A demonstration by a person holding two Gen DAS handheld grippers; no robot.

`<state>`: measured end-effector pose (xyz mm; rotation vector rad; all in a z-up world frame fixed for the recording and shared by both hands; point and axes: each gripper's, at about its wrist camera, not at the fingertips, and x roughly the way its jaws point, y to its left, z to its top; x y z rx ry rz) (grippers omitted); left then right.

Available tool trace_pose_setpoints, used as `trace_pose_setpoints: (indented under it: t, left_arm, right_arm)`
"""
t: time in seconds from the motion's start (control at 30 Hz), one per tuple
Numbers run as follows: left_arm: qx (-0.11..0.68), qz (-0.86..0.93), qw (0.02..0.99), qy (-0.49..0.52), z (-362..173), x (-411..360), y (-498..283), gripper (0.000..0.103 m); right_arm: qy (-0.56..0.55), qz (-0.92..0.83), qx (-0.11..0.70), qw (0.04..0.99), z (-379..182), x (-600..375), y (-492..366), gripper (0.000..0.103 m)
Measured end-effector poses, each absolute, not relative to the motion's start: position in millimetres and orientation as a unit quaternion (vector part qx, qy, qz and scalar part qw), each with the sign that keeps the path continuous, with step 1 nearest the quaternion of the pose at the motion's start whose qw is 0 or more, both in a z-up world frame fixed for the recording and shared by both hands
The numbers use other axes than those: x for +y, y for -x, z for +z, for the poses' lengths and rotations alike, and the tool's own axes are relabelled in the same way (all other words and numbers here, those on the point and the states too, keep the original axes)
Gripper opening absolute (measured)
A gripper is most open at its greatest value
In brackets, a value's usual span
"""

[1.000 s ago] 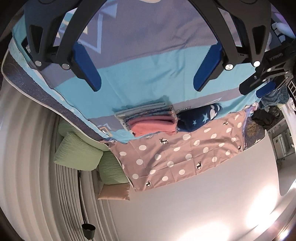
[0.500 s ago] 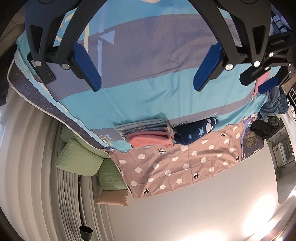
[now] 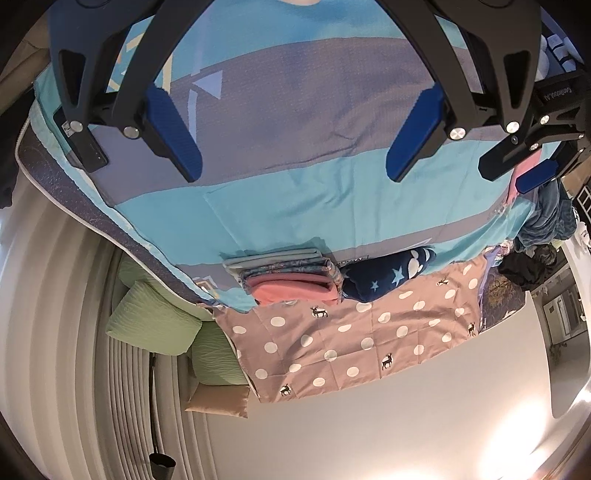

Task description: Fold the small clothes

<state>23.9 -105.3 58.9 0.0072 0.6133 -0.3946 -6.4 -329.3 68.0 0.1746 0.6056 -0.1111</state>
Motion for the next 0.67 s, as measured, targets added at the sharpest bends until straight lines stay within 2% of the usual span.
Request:
trace_pose_setpoints:
  t: [0.67]
  left_arm:
    - [0.313, -0.189, 0.93, -0.021, 53, -116, -24, 0.102]
  right_arm:
    - [-0.091, -0.05, 0.313, 0.944, 57, -332, 2, 0.101]
